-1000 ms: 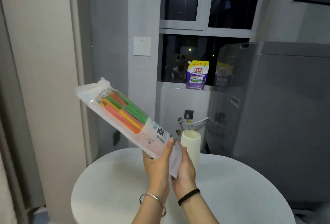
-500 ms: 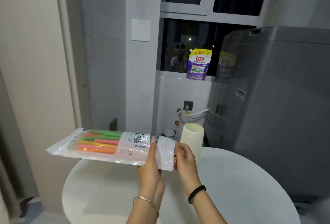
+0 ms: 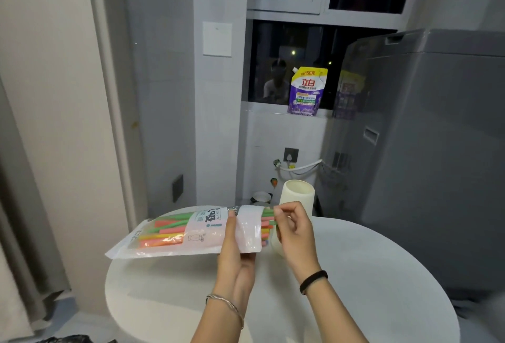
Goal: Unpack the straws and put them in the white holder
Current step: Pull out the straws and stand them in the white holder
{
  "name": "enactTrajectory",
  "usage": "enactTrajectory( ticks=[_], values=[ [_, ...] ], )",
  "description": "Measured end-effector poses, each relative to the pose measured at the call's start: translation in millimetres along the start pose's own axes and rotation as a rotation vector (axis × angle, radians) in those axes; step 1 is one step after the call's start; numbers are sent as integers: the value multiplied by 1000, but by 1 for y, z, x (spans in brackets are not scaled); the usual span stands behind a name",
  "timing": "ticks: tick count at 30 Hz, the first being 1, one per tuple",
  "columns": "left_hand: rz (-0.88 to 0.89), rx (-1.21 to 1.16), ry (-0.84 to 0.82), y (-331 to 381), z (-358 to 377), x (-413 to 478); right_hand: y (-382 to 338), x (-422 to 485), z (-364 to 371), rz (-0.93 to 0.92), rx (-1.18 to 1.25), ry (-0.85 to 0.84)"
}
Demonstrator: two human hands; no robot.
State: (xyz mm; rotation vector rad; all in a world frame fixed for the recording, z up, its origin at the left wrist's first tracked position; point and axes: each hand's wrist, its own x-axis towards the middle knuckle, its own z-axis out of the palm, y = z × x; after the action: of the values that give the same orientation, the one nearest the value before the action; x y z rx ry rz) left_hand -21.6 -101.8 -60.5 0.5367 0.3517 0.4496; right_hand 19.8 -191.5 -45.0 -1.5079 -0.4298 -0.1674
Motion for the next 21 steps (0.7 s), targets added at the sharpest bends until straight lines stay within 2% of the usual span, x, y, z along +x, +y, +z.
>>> enactTrajectory(
  ticks=[5, 8, 10, 13, 16, 18, 21],
  values=[
    [-1, 4, -2, 6, -3, 5, -3, 10, -19, 109, 226, 134],
    [-24, 37, 0, -3, 2, 3, -1, 8, -14, 233, 241, 49],
    [-42, 38, 5, -8, 5, 1, -1, 7, -12, 240, 200, -17],
    [-52, 7, 20, -5, 4, 3, -2, 13, -21, 183, 179, 94],
    [-47, -20, 22, -1, 2, 8, -3, 20, -33, 155, 259, 225],
    [-57, -18, 25, -4, 3, 8, -2, 20, -32, 158, 282, 189],
    [-74, -7, 21, -10, 9, 7, 0, 19, -20, 194, 181, 40]
  ],
)
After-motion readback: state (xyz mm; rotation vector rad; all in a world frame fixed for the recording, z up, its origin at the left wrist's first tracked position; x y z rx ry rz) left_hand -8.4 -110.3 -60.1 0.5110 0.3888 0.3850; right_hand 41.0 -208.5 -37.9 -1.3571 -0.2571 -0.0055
